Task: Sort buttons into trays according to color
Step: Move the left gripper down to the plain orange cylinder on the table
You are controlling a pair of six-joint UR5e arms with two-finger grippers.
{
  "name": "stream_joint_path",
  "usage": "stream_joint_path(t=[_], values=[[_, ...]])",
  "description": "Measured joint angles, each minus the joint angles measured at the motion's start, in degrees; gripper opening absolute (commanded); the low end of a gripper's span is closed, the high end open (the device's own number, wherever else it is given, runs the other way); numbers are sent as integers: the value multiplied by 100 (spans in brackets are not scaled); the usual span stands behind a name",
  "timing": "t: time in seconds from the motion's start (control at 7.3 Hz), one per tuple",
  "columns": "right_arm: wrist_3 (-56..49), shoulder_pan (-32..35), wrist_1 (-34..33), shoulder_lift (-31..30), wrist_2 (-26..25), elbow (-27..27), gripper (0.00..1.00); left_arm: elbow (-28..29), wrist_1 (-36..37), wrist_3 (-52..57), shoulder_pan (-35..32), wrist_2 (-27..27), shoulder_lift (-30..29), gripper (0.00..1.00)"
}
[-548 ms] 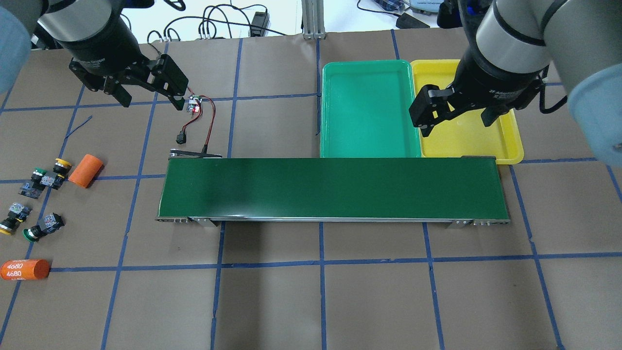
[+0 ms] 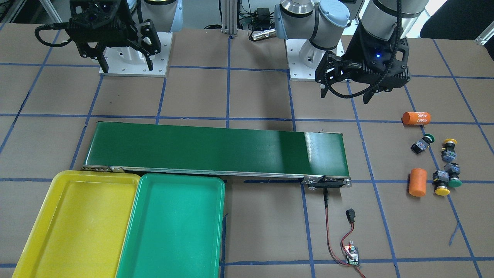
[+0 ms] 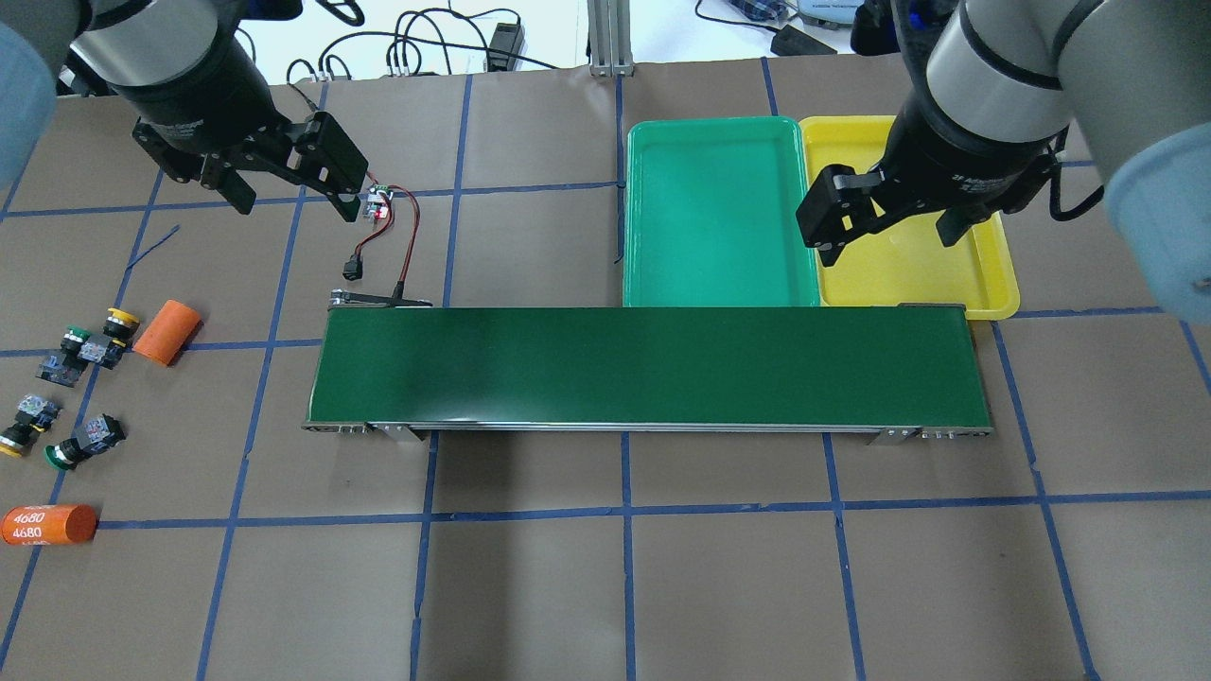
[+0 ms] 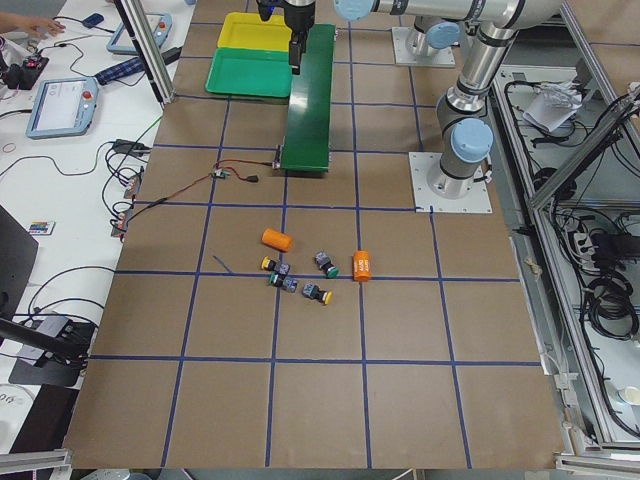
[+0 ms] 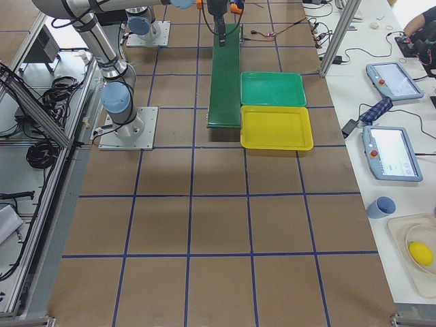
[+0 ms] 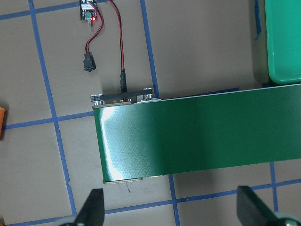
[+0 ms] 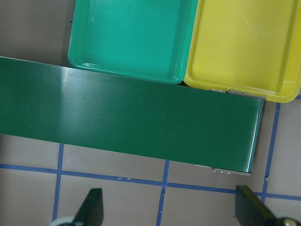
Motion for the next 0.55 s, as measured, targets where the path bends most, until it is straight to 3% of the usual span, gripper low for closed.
stream_joint_path(t=[0.27,0.55], values=[[0,0,0,0,-1,0,100,-320,104,1064,724,-25,-87,100],[0,0,0,1,1,0,100,-547,882,2701,1851,-40,-627,100]])
